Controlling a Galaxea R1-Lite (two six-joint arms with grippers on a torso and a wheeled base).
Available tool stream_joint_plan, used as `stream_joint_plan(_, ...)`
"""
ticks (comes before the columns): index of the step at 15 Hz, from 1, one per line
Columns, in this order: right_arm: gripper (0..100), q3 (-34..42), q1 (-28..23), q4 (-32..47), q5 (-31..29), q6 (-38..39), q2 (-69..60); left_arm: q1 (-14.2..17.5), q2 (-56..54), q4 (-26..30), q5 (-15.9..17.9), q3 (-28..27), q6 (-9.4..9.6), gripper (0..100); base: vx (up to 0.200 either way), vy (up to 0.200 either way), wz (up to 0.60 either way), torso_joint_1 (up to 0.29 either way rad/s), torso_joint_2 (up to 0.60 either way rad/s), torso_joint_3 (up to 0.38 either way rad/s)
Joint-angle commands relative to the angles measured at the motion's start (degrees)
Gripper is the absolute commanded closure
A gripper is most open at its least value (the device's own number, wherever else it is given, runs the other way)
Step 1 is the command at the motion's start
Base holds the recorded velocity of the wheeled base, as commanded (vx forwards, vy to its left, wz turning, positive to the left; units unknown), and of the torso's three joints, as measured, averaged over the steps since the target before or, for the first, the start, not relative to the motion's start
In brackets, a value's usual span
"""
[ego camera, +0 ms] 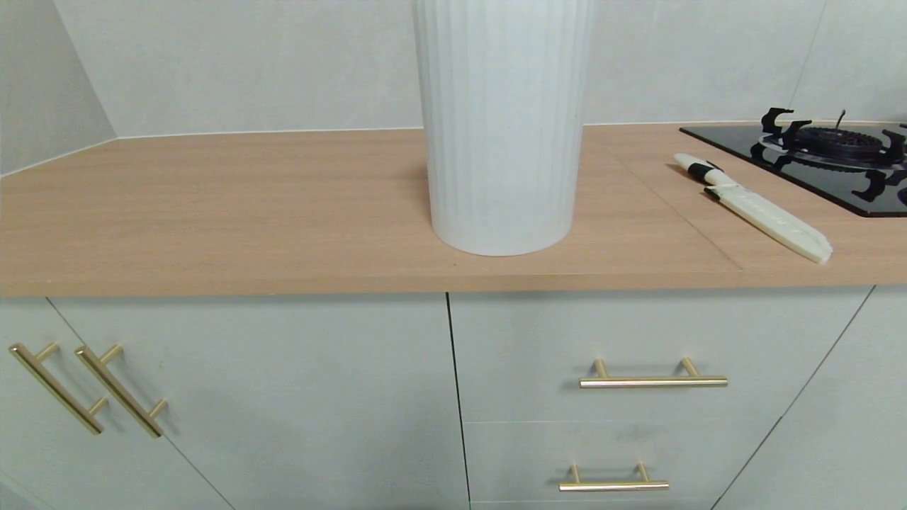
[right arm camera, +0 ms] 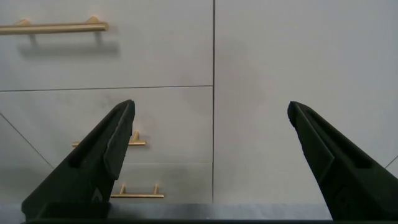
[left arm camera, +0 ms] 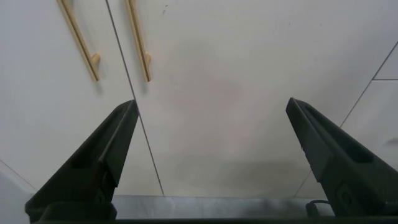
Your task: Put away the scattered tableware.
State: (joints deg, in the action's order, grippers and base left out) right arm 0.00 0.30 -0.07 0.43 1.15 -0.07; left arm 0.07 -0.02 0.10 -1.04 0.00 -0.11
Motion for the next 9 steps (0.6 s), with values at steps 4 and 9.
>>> stream_joint_plan(4,0,0.0,0.05,-0.01,0.01,0.0,0.07,0.01,0.02,-0.01,-0.02,0.0,0.02,0,0.0,0.0,0.0,0.029,-0.17,-0.14)
stream_joint_plan(9,0,0.0,0.05,-0.01,0.01,0.08,0.07,0.01,0.02,-0.01,-0.02,0.0,-0.07,0,0.0,0.0,0.0,0.12,-0.42,-0.3)
